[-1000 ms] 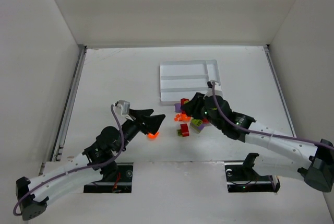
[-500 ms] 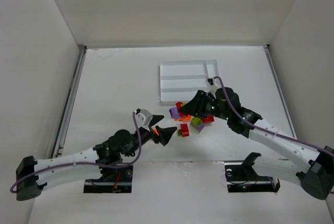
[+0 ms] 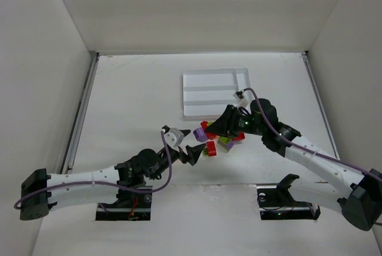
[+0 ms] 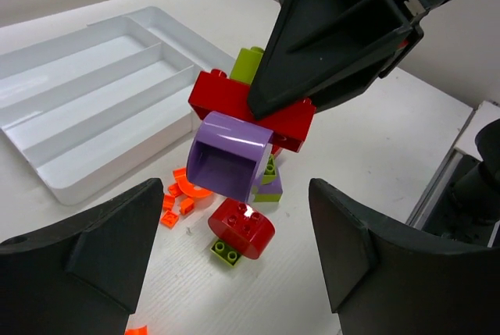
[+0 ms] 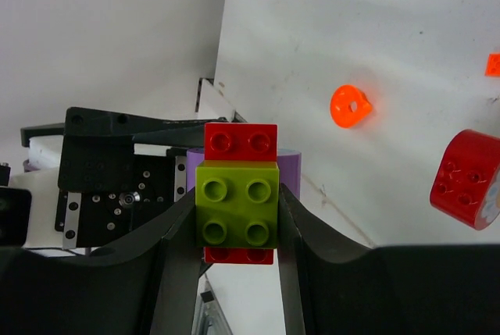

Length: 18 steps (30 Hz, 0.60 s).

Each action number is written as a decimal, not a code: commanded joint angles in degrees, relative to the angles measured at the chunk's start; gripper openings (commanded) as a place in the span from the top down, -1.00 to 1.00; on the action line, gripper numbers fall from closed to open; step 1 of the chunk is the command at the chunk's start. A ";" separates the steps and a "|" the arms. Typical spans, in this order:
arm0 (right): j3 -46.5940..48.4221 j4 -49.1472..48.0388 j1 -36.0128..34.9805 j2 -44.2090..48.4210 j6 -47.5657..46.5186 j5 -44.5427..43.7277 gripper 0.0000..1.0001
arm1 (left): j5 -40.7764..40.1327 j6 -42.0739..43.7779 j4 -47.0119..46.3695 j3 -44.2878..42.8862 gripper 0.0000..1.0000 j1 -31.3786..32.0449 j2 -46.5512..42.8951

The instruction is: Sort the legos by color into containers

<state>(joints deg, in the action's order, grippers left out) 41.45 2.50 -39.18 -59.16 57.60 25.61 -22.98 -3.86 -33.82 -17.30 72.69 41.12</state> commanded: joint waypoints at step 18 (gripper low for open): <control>-4.10 -8.47 3.18 5.10 4.97 11.57 0.60 | -1.28 5.88 -9.86 -4.15 0.47 4.87 3.18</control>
<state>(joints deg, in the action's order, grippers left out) 38.15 -2.07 -36.93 -55.40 61.87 35.81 -23.70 0.71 -39.55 -18.48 76.88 45.36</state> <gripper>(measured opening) 0.432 0.323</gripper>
